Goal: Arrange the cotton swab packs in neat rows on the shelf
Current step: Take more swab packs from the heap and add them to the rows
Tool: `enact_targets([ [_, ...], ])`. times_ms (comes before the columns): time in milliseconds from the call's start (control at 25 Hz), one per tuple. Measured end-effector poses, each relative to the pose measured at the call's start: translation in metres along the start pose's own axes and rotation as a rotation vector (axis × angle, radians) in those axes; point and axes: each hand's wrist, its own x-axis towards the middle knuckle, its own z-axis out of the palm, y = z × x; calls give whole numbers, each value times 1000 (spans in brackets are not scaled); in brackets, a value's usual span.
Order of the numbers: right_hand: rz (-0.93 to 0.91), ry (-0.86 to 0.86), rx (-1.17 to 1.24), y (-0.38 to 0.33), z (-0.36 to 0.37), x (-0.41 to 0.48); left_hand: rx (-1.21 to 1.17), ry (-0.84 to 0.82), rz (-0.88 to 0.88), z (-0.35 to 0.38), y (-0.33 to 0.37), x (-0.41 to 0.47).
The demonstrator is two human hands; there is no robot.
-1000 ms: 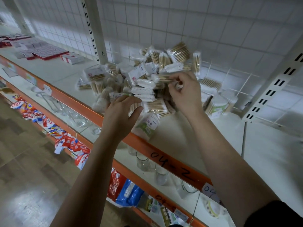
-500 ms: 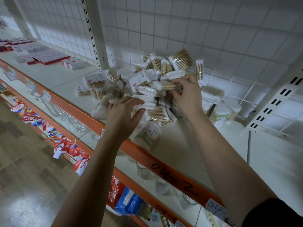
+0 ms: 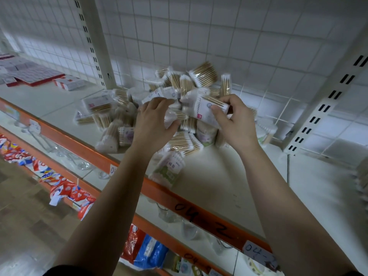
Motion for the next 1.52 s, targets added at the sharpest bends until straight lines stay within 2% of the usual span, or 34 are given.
enact_targets([
  [160, 72, 5, -9, 8, -13, -12, 7, -82, -61, 5, 6, 14],
  [440, 238, 9, 137, 14, -37, -29, -74, 83, 39, 2, 22, 14],
  [680, 345, 32, 265, 11, -66, -43, -243, 92, 74, -15, 66, 2],
  [840, 302, 72, 168, 13, -99, -53, -377, 0, 39, -16, 105, -9],
  [960, 335, 102, 117, 18, -130, -65, -450, -27, 64, -3, 135, -16],
  [1080, 342, 108, 134, 18, -166, -80, -528, -73, 81, 13, 168, -23],
  [1200, 273, 116, 138, 17, -209, -96, -565, -115, 125, 27, 209, -31],
  [1520, 240, 366, 55, 30, -325, -146, -700, -197, 229, 60, 325, -55],
])
